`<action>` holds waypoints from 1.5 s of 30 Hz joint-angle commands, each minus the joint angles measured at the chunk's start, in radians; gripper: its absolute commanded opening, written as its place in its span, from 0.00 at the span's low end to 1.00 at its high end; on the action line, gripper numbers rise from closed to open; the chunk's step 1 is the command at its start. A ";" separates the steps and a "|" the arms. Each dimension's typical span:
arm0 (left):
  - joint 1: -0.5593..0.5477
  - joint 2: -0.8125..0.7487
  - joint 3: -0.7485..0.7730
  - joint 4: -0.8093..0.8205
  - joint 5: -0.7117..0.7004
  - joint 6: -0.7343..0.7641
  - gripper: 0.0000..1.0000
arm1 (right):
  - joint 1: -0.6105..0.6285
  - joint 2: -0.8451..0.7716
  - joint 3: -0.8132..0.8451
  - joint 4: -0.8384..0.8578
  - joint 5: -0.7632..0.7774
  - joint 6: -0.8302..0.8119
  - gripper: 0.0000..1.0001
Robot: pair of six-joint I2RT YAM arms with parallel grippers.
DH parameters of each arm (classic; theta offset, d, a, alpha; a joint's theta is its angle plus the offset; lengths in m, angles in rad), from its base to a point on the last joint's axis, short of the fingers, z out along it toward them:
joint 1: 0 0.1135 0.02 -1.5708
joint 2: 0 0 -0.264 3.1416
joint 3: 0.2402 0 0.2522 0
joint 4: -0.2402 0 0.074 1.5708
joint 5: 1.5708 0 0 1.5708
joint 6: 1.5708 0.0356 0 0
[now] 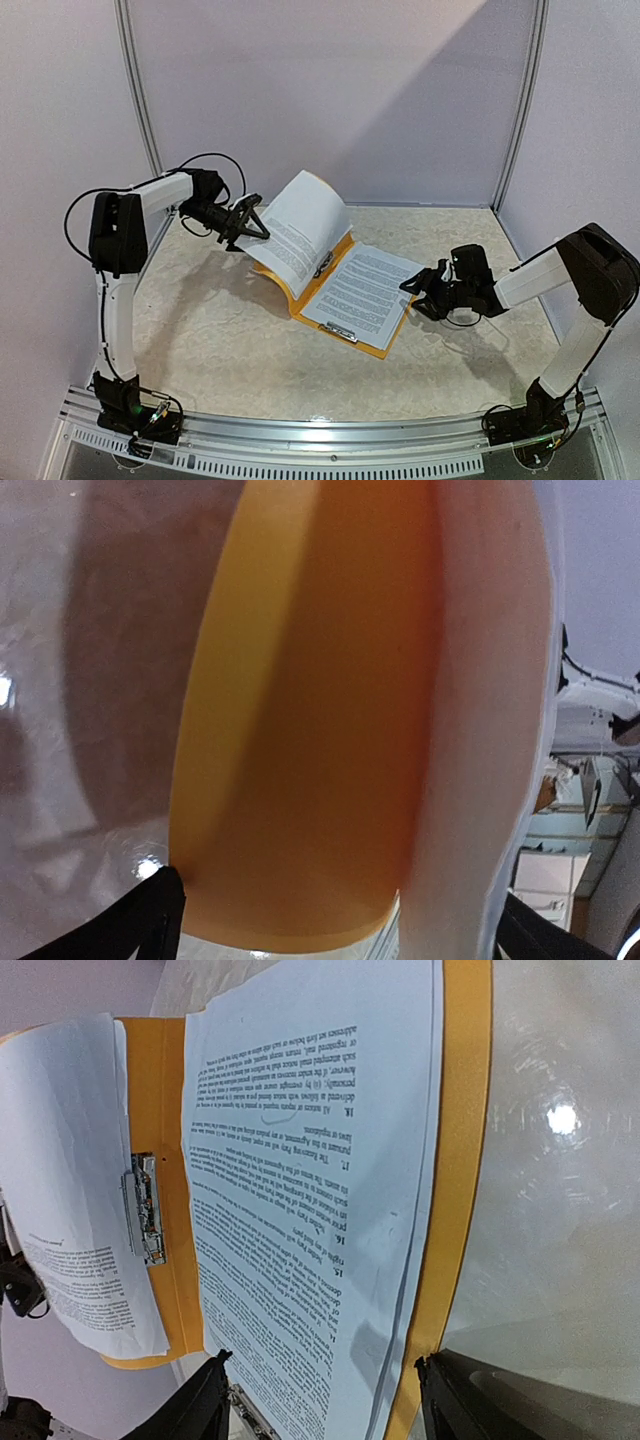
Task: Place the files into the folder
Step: Close the folder with files at the center of the board.
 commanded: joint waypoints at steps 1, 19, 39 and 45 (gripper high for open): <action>-0.127 -0.063 0.048 -0.050 0.023 0.090 0.96 | 0.035 0.030 -0.015 -0.116 -0.014 0.004 0.66; -0.503 -0.121 0.148 -0.209 -0.281 0.296 0.98 | 0.050 -0.125 -0.029 -0.258 0.089 -0.031 0.66; -0.694 -0.191 0.153 -0.288 -0.553 0.456 1.00 | 0.034 -0.400 0.039 -0.756 0.319 -0.173 0.66; -0.686 -0.282 -0.149 -0.249 -0.704 0.516 0.96 | -0.059 -0.597 0.200 -1.027 0.484 -0.416 0.70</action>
